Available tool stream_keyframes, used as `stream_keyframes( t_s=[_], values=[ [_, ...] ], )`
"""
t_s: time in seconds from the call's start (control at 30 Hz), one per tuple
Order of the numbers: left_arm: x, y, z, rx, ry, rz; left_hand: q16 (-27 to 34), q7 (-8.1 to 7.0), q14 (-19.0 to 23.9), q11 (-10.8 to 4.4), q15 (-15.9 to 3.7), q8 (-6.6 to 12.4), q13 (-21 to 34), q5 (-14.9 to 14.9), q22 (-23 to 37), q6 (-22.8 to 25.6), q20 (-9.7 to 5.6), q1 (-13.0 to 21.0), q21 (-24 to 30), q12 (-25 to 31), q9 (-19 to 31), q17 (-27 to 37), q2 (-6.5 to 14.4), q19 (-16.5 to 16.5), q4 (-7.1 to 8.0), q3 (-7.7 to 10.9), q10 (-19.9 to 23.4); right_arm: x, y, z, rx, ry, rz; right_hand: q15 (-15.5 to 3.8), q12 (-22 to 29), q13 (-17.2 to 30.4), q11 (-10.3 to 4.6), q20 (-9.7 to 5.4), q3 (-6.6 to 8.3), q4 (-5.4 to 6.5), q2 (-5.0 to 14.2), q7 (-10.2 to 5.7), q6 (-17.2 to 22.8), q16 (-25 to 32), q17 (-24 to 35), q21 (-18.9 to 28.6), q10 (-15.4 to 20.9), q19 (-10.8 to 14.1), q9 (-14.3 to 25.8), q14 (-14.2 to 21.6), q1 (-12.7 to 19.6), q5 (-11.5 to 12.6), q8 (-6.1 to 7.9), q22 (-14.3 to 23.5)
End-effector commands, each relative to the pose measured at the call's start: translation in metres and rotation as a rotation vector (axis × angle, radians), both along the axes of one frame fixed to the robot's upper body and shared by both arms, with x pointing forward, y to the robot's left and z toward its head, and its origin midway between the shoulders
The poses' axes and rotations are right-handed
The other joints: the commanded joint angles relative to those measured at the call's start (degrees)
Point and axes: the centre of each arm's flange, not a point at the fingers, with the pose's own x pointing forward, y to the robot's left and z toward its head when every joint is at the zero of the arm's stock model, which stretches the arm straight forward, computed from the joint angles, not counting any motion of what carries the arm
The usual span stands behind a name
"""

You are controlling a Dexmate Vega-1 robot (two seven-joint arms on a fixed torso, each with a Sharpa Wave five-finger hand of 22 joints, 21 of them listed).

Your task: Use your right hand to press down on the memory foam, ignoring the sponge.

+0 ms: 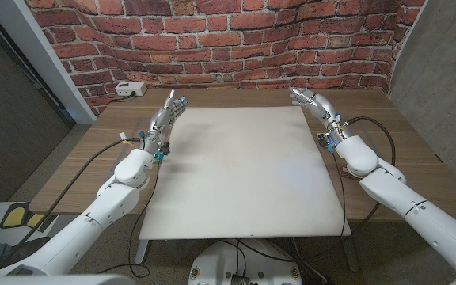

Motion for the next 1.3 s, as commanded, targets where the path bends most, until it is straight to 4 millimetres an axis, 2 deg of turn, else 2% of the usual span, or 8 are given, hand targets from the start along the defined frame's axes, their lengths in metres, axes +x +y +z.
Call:
stream_keyframes(
  t_s=[0.03,0.5,0.73,1.3],
  values=[
    [0.006,-0.004,0.0,-0.004,0.013,-0.014,0.0,0.05,0.4,0.1,0.01,-0.06,0.2,0.1,0.2,0.3,0.03,0.0,0.0,-0.1,0.3,0.2,-0.2,0.0,0.18,-0.16,0.5,0.011,-0.015,-0.002,0.12,0.083,0.132,0.38,-0.4,0.0,0.49,0.3,-0.7,0.21,-0.02,0.7,-0.6,-0.2,0.2,-0.4,-0.5,-0.4,0.0,-0.5,-1.0,-0.1,-0.46,0.1],
    [0.008,-0.011,0.001,0.029,0.034,-0.025,0.0,0.18,0.4,0.38,0.12,-0.13,0.2,0.1,0.2,0.1,0.09,0.0,0.0,-0.2,0.3,0.2,-0.2,0.1,0.19,-0.28,0.5,0.02,-0.025,-0.005,0.206,0.114,0.25,1.18,-1.5,0.0,0.86,0.98,-1.94,0.89,-0.8,0.36,-1.5,-0.7,0.1,-1.4,-3.1,-2.2,0.0,-3.3,-3.2,0.1,-0.52,0.0],
    [0.006,-0.013,0.0,0.049,0.037,-0.031,0.0,0.23,0.4,0.22,0.08,-0.1,0.2,0.1,0.2,0.2,0.14,0.0,0.0,-0.2,0.3,0.2,-0.2,0.1,0.2,-0.34,0.4,0.025,-0.027,-0.01,0.222,0.138,0.284,1.44,-1.7,-0.1,1.26,1.06,-2.26,1.07,-1.01,0.8,-2.0,-0.7,0.1,-1.6,-3.6,-2.6,-0.1,-3.8,-3.8,0.2,-0.66,0.0],
    [0.006,-0.015,0.005,0.061,0.028,-0.047,0.0,0.18,0.4,0.25,0.07,-0.08,0.2,0.1,0.2,0.3,0.05,0.1,0.0,-0.2,0.3,0.2,-0.1,0.0,0.21,-0.49,0.4,0.019,-0.031,-0.014,0.237,0.151,0.267,1.64,-1.8,-0.1,1.51,1.04,-2.69,1.26,-1.26,1.37,-2.5,-0.6,0.0,-1.8,-3.9,-2.7,-0.1,-4.2,-4.5,0.3,-0.68,0.0]
  ],
)
